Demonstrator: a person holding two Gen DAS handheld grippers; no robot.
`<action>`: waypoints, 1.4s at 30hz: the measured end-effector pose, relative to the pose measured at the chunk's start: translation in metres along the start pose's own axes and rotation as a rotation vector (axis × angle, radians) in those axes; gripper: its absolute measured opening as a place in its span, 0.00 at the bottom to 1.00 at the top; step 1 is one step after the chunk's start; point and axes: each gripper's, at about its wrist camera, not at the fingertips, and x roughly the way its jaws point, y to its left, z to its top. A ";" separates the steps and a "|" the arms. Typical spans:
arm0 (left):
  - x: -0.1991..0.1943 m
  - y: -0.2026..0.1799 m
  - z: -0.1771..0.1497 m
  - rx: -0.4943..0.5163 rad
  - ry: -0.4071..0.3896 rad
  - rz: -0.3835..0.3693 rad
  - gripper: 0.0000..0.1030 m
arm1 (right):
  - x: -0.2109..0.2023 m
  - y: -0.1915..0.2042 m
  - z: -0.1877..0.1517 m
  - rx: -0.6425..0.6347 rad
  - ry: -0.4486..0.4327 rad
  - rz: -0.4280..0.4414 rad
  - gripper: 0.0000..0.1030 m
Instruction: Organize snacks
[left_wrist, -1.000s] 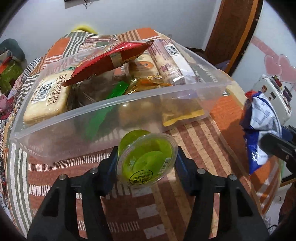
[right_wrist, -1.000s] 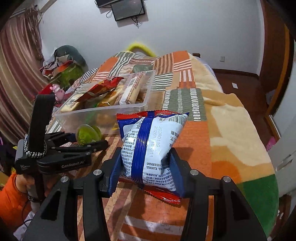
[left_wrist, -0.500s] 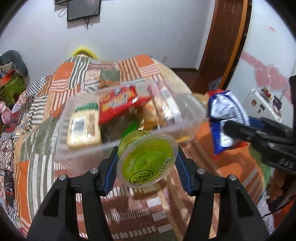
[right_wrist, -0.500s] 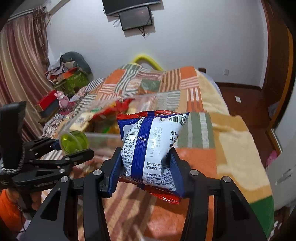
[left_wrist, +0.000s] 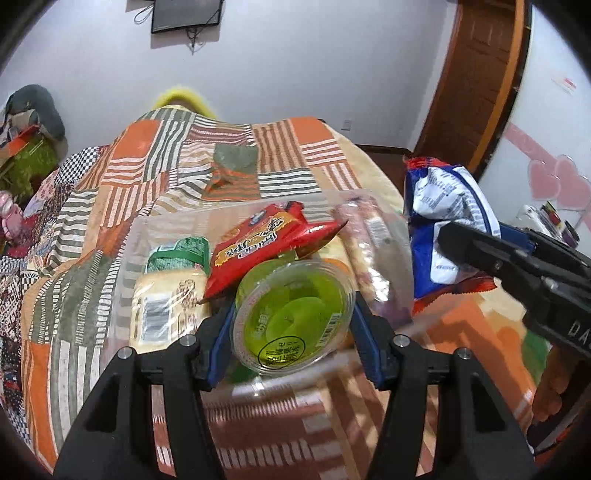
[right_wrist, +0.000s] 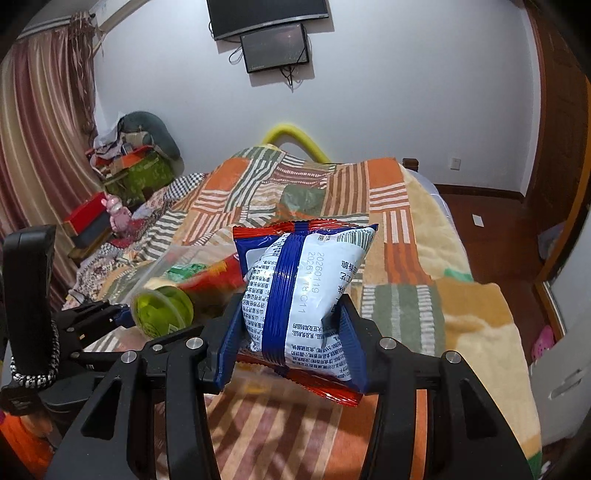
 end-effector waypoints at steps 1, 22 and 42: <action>0.004 0.003 0.002 -0.007 0.003 0.004 0.56 | 0.005 0.001 0.000 -0.004 0.009 0.002 0.44; -0.048 0.003 0.001 0.013 -0.097 0.020 0.60 | -0.034 0.013 0.005 -0.049 -0.032 0.001 0.62; -0.277 -0.032 -0.037 0.044 -0.534 0.103 0.74 | -0.196 0.059 -0.008 -0.068 -0.349 0.008 0.70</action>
